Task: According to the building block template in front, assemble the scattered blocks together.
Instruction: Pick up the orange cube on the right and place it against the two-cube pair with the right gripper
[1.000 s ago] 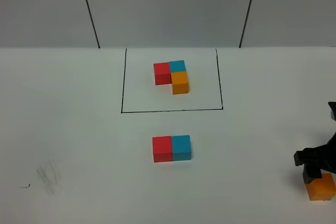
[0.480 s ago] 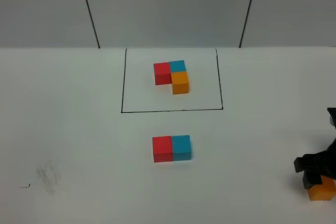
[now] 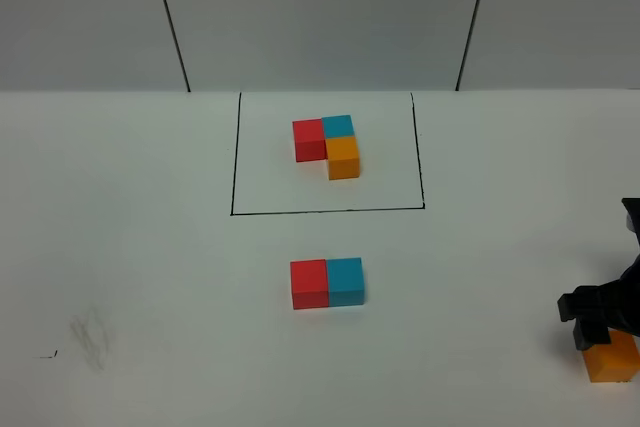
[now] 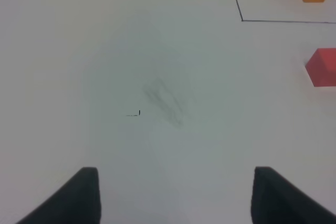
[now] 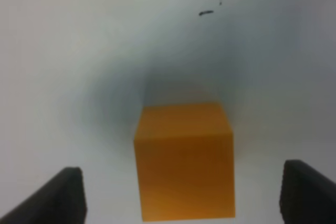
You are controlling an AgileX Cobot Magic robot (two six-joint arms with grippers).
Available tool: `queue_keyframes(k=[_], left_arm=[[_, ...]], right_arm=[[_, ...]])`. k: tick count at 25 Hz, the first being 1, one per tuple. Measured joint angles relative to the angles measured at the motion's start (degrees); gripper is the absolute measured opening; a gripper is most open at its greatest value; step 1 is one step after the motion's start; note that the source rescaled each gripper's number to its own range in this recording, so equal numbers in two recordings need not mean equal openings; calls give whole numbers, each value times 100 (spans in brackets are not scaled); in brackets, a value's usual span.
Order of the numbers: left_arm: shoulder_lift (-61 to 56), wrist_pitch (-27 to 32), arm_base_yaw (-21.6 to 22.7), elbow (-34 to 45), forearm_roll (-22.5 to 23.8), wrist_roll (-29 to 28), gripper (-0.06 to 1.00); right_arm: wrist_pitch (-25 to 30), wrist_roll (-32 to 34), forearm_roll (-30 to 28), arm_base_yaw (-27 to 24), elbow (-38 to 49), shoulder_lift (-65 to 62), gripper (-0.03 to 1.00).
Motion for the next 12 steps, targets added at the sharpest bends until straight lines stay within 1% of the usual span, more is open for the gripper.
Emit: queue_keyframes(k=[12], left_arm=[[0,0,0,0,0,0,96]], right_arm=[[-212,-78,0,0,0,474,57]])
